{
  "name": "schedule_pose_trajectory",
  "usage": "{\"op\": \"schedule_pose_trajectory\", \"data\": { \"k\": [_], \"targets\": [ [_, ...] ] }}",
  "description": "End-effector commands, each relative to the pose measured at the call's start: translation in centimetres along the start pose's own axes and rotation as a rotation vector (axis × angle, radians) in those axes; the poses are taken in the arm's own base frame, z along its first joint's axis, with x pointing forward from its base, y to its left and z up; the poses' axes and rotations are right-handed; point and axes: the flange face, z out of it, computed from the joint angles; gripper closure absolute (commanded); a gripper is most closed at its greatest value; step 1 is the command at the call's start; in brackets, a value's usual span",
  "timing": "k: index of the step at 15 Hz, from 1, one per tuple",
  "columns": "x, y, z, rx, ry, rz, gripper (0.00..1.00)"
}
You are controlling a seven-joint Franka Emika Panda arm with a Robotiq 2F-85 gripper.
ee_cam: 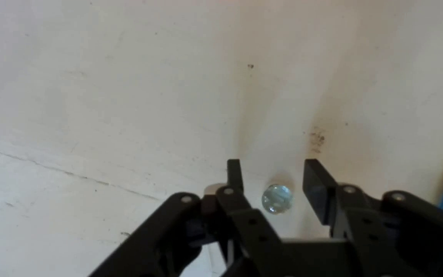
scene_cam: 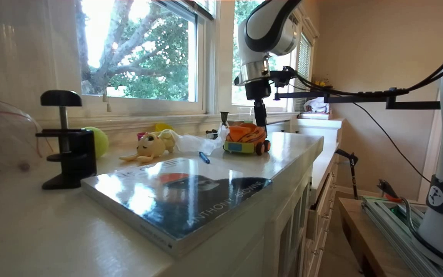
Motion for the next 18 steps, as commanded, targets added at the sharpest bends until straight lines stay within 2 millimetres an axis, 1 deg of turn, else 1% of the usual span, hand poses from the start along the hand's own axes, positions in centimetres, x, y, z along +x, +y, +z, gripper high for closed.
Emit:
{"op": "schedule_pose_trajectory", "data": {
  "k": [1, 2, 4, 5, 18],
  "targets": [
    [-0.21, 0.27, -0.48, -0.036, 0.004, -0.005, 0.22],
    [-0.22, 0.27, -0.42, -0.038, 0.006, -0.010, 0.14],
    [-0.14, 0.39, -0.35, -0.048, 0.008, -0.015, 0.02],
    [-0.11, 0.45, -0.33, -0.051, 0.010, -0.016, 0.00],
    [0.67, 0.62, -0.40, -0.057, 0.058, -0.016, 0.01]
  ]
}}
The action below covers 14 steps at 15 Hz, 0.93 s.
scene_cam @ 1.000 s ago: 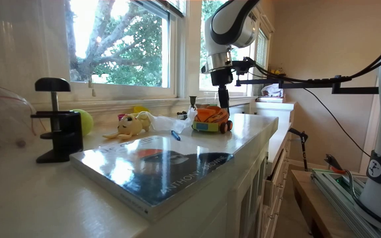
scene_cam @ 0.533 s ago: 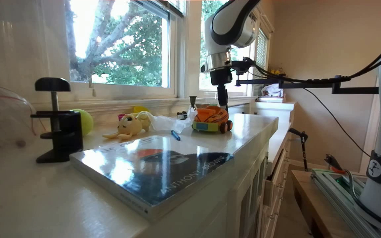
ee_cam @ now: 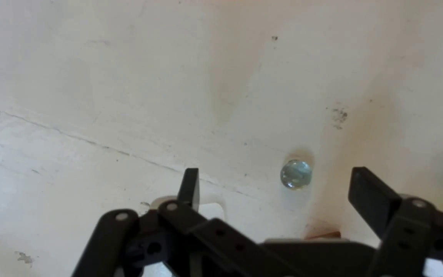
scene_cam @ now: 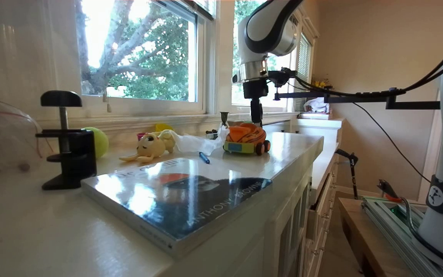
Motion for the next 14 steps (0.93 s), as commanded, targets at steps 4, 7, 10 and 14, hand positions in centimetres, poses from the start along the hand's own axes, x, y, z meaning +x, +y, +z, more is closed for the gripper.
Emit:
{"op": "schedule_pose_trajectory", "data": {
  "k": [4, 7, 10, 14],
  "targets": [
    [0.27, 0.21, 0.26, -0.005, 0.014, -0.002, 0.38],
    [0.45, 0.09, 0.53, -0.003, 0.018, -0.007, 0.58],
    [0.67, 0.08, 0.69, -0.004, 0.027, -0.005, 0.29],
    [0.89, 0.00, 0.69, -0.005, 0.034, -0.007, 0.09]
  ]
}}
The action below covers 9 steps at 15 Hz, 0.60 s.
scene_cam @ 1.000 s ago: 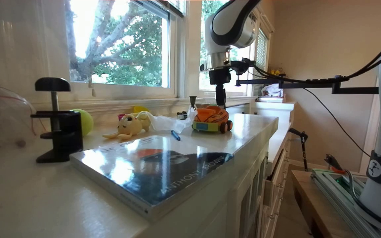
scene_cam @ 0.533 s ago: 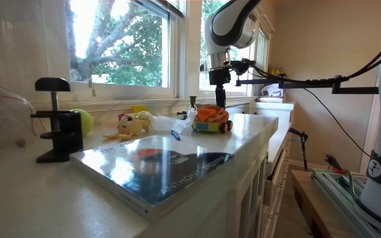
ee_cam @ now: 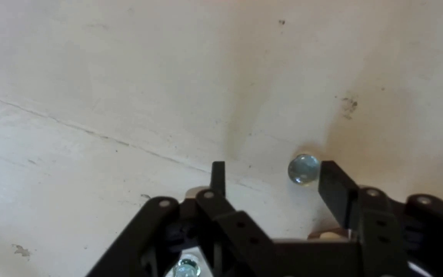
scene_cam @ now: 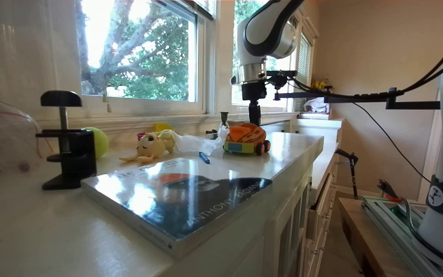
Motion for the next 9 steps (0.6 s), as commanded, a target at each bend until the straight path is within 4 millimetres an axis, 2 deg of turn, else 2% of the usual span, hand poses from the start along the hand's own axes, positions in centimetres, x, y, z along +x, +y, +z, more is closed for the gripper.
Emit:
{"op": "schedule_pose_trajectory", "data": {
  "k": [1, 2, 9],
  "targets": [
    [0.43, -0.04, 0.20, 0.004, 0.018, -0.006, 0.03],
    [0.51, -0.07, 0.26, 0.004, 0.018, -0.007, 0.00],
    [1.18, -0.71, 0.48, 0.011, 0.031, -0.020, 0.00]
  ]
}}
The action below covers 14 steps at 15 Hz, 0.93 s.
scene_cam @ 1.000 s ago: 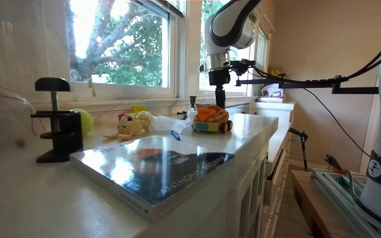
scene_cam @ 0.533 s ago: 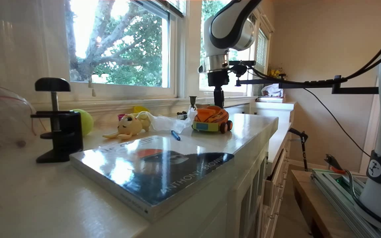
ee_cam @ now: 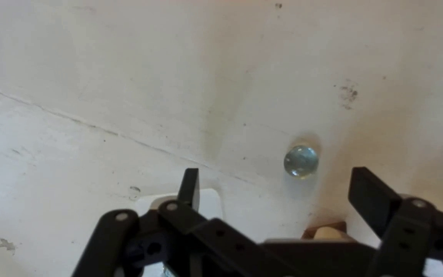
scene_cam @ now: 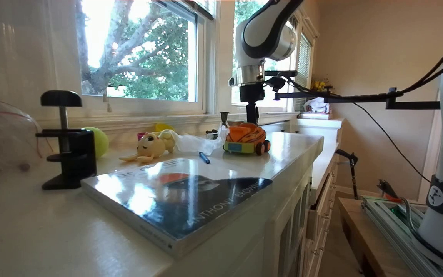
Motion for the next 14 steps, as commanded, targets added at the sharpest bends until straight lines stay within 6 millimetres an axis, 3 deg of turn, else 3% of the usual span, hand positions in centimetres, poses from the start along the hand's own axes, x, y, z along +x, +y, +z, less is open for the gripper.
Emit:
{"op": "schedule_pose_trajectory", "data": {
  "k": [1, 5, 6, 8, 14],
  "targets": [
    [0.64, -0.32, 0.01, 0.014, 0.024, -0.013, 0.00],
    [0.92, -0.69, 0.12, 0.024, 0.028, -0.017, 0.03],
    [0.91, -0.69, 0.13, 0.026, 0.027, -0.017, 0.24],
    [0.74, -0.63, 0.15, 0.028, 0.025, -0.014, 0.32],
    [0.64, -0.52, 0.00, 0.032, 0.027, -0.007, 0.75]
  ]
}}
